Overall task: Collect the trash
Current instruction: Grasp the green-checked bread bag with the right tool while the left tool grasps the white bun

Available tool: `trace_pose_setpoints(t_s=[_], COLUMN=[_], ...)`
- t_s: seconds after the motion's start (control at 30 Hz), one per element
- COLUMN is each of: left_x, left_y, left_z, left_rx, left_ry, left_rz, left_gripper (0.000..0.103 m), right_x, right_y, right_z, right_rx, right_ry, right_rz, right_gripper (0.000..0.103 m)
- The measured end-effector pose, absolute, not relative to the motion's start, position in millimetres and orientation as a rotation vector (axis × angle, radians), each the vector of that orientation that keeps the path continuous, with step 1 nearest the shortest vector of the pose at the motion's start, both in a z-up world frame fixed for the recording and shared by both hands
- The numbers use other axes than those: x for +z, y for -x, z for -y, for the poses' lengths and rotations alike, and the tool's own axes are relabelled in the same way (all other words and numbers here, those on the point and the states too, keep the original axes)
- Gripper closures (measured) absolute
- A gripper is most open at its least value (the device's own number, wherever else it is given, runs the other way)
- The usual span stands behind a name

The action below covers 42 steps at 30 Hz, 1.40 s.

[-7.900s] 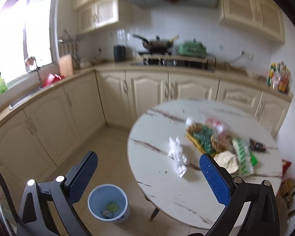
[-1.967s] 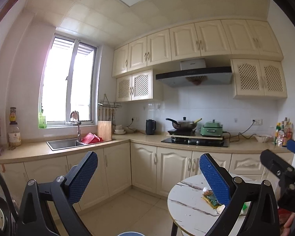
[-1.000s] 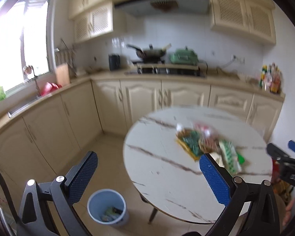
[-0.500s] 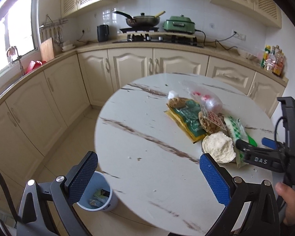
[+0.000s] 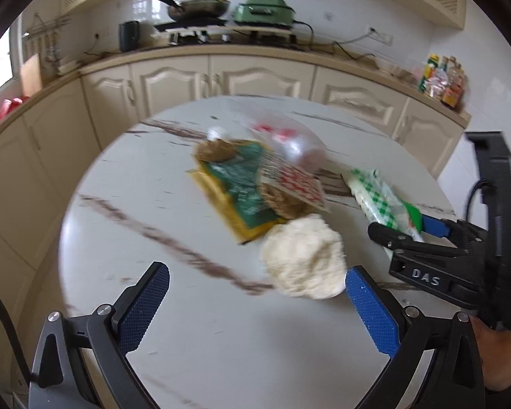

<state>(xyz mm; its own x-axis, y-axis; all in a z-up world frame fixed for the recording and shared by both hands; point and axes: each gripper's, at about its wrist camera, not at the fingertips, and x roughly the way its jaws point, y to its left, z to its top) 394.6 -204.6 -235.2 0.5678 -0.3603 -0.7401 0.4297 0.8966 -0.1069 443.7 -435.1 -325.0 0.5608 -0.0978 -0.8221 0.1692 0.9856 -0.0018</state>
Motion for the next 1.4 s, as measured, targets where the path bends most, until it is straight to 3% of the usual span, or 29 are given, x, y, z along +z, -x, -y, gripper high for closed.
trace_pose_setpoints(t_s=[0.1, 0.27, 0.5, 0.6, 1.07, 1.17, 1.2, 1.4], left_x=[-244, -259, -263, -263, -221, -205, -201, -189], left_y=[-412, -444, -460, -456, -408, -398, -395, -380], left_z=[218, 232, 236, 234, 205, 194, 191, 172], left_rx=[-0.483, -0.493, -0.516, -0.527, -0.61, -0.626, -0.626, -0.626], left_ry=[-0.075, -0.042, -0.038, -0.053, -0.019, -0.009, -0.01, -0.005], left_rz=[-0.885, -0.935, -0.918, -0.909, -0.828, -0.791, -0.782, -0.775], left_gripper=[0.001, 0.004, 0.055, 0.057, 0.059, 0.058, 0.059, 0.058], right_x=[-322, -321, -320, -318, -286, -274, -270, -269], right_y=[-435, -426, -424, -423, -395, -388, -388, -391], right_z=[448, 458, 461, 464, 459, 452, 450, 443], right_rx=[-0.143, -0.124, -0.104, -0.098, -0.119, -0.117, -0.096, -0.105], right_ry=[-0.124, -0.165, -0.186, -0.197, -0.251, -0.252, -0.262, -0.261], right_rz=[-0.936, -0.914, -0.9, -0.89, -0.794, -0.764, -0.758, -0.777], right_gripper=[0.046, 0.049, 0.052, 0.058, 0.065, 0.079, 0.101, 0.099])
